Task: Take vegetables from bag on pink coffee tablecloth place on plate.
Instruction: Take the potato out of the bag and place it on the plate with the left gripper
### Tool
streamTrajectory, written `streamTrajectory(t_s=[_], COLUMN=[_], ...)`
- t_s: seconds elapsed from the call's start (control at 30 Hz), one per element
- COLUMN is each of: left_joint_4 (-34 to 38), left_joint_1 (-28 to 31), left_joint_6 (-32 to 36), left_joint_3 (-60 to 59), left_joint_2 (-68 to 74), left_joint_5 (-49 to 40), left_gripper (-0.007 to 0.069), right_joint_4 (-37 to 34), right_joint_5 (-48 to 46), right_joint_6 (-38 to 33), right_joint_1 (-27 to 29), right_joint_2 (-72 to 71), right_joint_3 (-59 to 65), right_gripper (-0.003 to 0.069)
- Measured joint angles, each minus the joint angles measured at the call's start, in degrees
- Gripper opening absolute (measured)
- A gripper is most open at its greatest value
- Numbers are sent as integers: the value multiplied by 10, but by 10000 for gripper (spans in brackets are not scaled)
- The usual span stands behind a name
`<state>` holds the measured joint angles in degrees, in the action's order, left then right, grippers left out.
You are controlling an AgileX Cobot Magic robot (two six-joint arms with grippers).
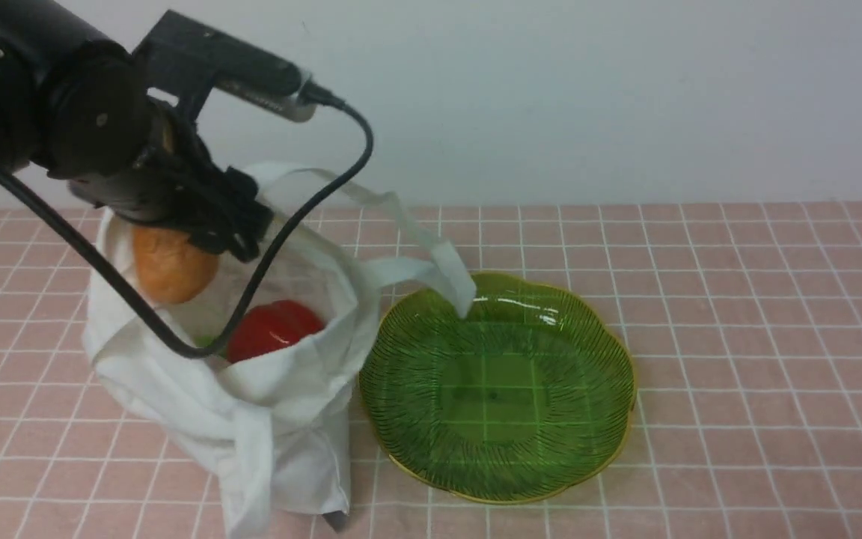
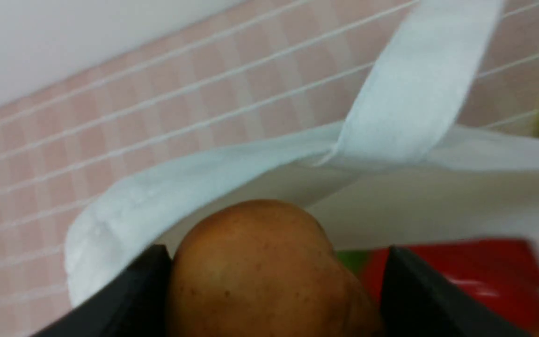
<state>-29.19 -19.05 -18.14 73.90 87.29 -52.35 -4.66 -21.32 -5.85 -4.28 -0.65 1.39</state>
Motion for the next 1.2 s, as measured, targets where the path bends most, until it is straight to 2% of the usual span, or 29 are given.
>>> streamTrajectory(t_s=[0.17,0.3,0.5,0.8,1.2], left_joint_4=[-25,11,64,157,237], left_joint_1=[51,122,172,168,167], left_joint_6=[-14,18,36,56,97], left_joint_3=[0,0,0,1,1], left_joint_2=[-6,-9,-29,-71,59], left_joint_5=[-40,-70,-77,-73,-77], left_gripper=[509,509,509,509,509], right_joint_4=[0,0,0,0,0], right_joint_5=[0,0,0,0,0], right_joint_6=[0,0,0,0,0], right_joint_1=[0,0,0,0,0], right_joint_2=[0,0,0,0,0], right_joint_3=[0,0,0,0,0], right_gripper=[-15,-15,-15,-15,-15])
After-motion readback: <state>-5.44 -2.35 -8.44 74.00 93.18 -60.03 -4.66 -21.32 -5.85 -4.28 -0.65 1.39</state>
